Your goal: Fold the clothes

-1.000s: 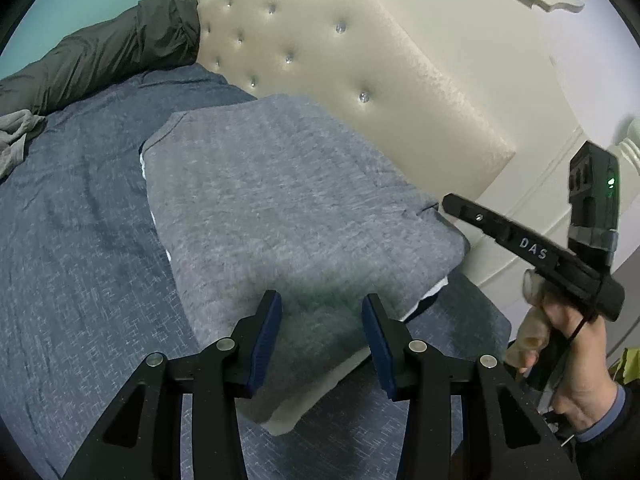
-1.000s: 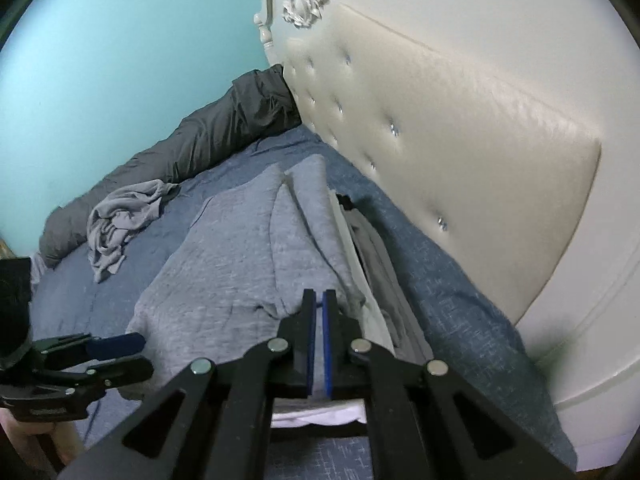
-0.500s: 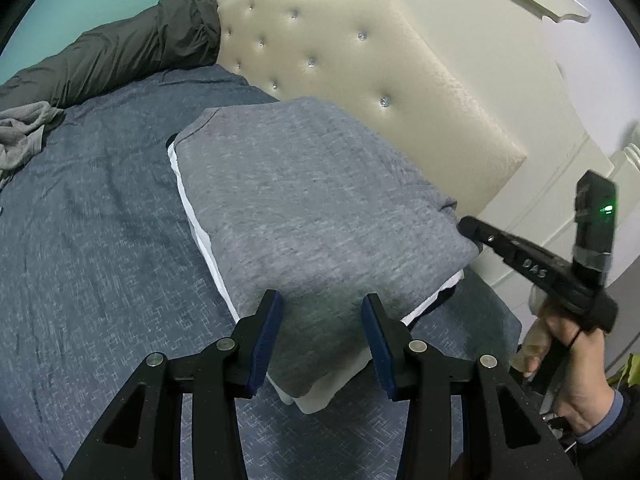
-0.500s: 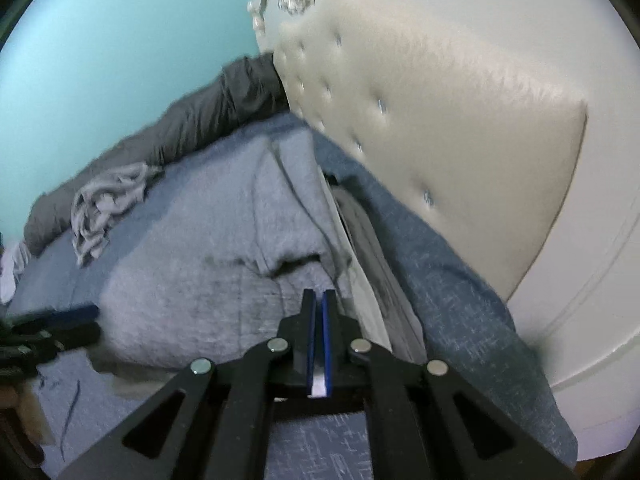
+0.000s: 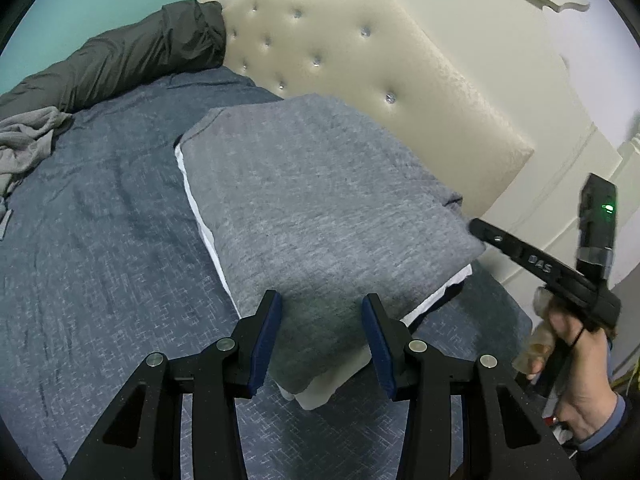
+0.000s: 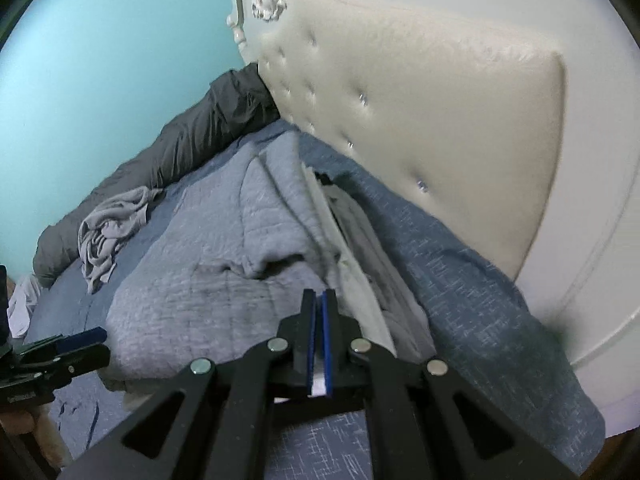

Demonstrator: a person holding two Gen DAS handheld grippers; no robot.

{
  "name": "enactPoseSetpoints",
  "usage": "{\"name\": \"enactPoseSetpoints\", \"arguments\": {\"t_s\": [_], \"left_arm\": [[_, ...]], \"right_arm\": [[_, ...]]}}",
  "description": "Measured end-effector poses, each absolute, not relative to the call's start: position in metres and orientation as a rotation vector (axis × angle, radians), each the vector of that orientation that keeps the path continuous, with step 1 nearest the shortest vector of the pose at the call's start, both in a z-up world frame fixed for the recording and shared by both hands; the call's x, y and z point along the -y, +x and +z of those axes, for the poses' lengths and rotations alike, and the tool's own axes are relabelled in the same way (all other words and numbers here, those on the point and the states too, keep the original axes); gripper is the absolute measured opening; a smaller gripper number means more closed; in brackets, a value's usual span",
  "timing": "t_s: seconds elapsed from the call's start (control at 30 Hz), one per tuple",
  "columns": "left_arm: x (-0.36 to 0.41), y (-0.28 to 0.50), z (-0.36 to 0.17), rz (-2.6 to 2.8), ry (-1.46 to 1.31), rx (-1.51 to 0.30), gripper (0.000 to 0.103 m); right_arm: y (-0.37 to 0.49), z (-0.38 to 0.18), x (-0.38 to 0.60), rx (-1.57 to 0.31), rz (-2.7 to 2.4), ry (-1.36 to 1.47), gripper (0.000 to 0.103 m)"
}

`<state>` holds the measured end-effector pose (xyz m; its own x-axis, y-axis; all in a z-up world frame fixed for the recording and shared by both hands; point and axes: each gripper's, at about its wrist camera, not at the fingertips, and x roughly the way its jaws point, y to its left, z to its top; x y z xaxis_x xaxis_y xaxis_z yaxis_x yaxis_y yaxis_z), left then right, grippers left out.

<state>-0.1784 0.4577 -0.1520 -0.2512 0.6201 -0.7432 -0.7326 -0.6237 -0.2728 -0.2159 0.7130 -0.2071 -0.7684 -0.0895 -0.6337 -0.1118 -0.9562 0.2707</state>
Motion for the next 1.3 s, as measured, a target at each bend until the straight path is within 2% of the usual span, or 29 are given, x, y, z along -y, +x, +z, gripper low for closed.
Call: {"name": "enactPoseSetpoints", "arguments": {"t_s": [0.37,0.5,1.13,1.2,1.3], "left_arm": [[-0.44,-0.156,-0.111,2.001,-1.048,-0.128,0.046],[-0.431,-0.142,-0.09,2.002,-1.014,-0.128,0.046],[-0.365,-0.072,0.003,2.021,-0.831,-0.095,0.046],[-0.356,-0.065,0.011,2.024,-0.812,-0.094,0.048],[-0.342,-0.058,0.023,2.03,-0.788,-0.086,0.051]], "right_arm": [[-0.179,-0.166,-0.715,-0.481,2.941,-0.978,0.001],[-0.164,-0.147,-0.706,-0.472,2.953,-0.958,0.004],[-0.048,-0.055,-0.649,-0.398,2.939,-0.818,0.006],[-0.036,-0.047,-0.644,-0.396,2.938,-0.799,0.009],[-0.02,-0.037,-0.638,-0.4,2.937,-0.776,0.022]]}}
